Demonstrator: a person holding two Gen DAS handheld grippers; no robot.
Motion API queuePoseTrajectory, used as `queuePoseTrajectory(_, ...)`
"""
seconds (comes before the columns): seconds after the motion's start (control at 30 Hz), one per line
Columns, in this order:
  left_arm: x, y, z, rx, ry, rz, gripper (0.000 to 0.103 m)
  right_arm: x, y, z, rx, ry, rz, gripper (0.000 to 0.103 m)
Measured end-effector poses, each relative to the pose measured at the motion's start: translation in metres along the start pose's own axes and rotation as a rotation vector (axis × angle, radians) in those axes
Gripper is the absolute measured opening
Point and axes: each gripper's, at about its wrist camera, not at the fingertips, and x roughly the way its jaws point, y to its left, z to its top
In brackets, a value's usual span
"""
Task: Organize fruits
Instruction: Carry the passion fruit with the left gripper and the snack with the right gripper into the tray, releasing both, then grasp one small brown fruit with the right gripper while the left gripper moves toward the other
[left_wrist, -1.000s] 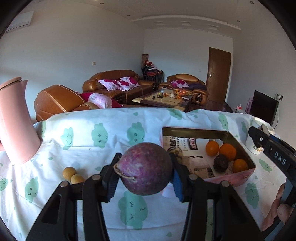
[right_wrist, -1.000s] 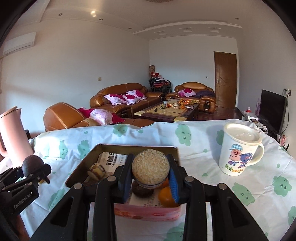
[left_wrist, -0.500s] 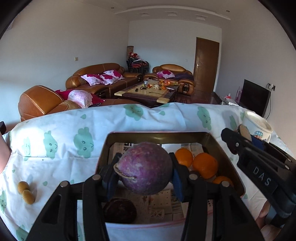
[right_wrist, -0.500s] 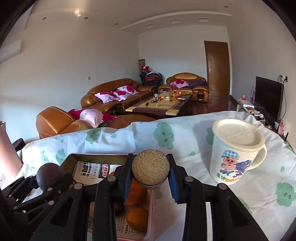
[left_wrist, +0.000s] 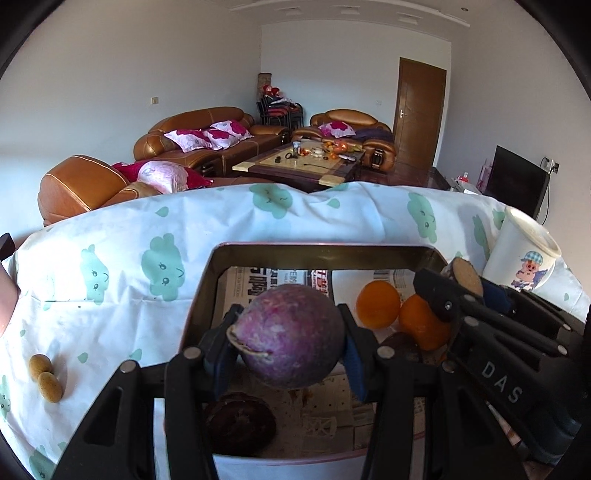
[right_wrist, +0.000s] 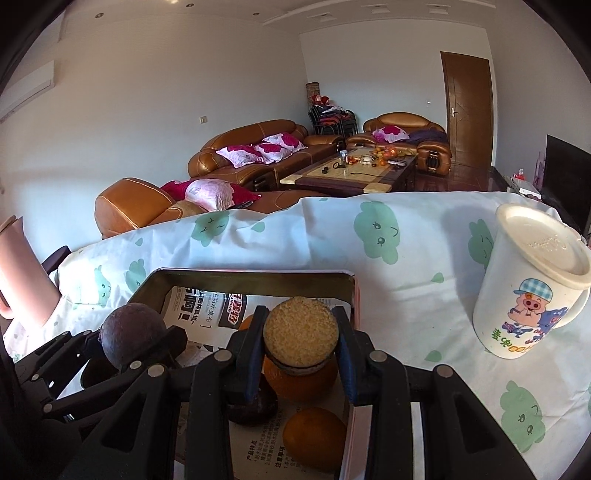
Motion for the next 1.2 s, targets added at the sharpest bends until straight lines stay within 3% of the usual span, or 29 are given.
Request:
queuePoseTrajectory(0.2, -0.007, 0.002, -0.003, -0.007, -0.025, 0.003, 0.054, 0.0, -0.004, 0.002, 0.049, 0.01, 0.144, 0.038)
queuePoseTrajectory(0.3, -0.022, -0.007, -0.005, 0.044, -0.094, 0.038, 0.072, -0.005, 0.002, 0.004, 0.028, -0.005, 0.176, 0.048)
queuePoseTrajectory(0.33, -0.027, -0.01, -0.006, 0.063, -0.116, 0.049, 0.084, -0.007, 0.003, 0.004, 0.026, -0.017, 0.169, 0.051)
queuePoseTrajectory(0.4, -0.038, -0.016, -0.007, 0.088, -0.157, 0.07, 0.101, -0.013, 0.004, 0.005, 0.025, -0.045, 0.168, 0.066)
queuePoseTrajectory(0.43, -0.044, -0.019, -0.009, 0.097, -0.183, 0.085, 0.103, -0.017, 0.004, 0.006, 0.027, -0.064, 0.156, 0.071)
queuePoseTrajectory(0.6, -0.061, -0.018, -0.012, 0.1, -0.224, 0.129, 0.103, -0.027, 0.006, 0.007, 0.006, -0.119, 0.09, 0.072)
queuePoseTrajectory(0.77, -0.075, 0.003, -0.016, 0.077, -0.268, 0.231, 0.103, -0.026, 0.003, 0.006, 0.015, -0.114, 0.058, 0.072)
queuePoseTrajectory(0.97, -0.081, 0.026, -0.022, 0.053, -0.268, 0.305, 0.103, -0.029, 0.014, -0.003, -0.044, -0.149, -0.003, 0.073)
queuePoseTrajectory(1.2, -0.084, 0.041, -0.03, -0.001, -0.258, 0.312, 0.103, -0.047, 0.021, -0.009, -0.08, -0.233, -0.083, 0.076)
